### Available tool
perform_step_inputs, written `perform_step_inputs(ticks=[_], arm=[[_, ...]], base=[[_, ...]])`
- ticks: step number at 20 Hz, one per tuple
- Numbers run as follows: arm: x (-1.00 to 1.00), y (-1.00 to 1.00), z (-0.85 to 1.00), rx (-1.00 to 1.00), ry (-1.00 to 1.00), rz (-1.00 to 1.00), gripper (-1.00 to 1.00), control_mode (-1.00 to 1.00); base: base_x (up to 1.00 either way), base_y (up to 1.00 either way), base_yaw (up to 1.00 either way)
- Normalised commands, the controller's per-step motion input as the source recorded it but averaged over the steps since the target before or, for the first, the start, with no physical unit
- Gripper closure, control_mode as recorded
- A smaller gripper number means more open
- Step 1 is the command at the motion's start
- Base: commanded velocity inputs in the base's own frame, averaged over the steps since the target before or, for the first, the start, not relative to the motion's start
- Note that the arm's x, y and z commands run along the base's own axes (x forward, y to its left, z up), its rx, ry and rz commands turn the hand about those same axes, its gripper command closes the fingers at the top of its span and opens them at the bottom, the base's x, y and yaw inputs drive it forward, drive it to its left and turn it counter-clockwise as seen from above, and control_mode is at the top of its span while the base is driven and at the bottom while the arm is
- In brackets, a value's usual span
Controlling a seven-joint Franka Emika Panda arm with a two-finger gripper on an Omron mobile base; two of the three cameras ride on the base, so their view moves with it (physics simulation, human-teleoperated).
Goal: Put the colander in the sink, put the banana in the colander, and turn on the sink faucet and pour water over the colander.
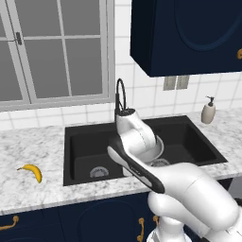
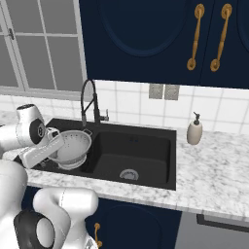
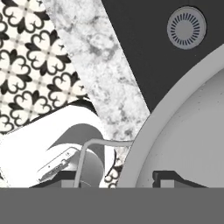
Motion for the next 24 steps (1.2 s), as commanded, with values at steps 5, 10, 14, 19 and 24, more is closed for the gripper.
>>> perform_step_inputs(ticks=[5,10,14,19,24], arm=[[0.32,0.53,0.00,0.00,0.00,0.11,1.00,-1.00],[0.63,0.45,0.00,0.00,0.03,0.07,1.00,-1.00],[0.49,0.51,0.00,0.00,0.06,0.07,1.00,-1.00],[0.15,0.56,0.00,-0.02,0.14,0.03,1.00,-1.00],[0.35,0.43,-0.06,-0.06,0.03,0.00,1.00,-1.00]], base=[[0.00,0.00,0.00],[0.00,0.00,0.00],[0.00,0.00,0.00],[0.00,0.00,0.00],[0.00,0.00,0.00]])
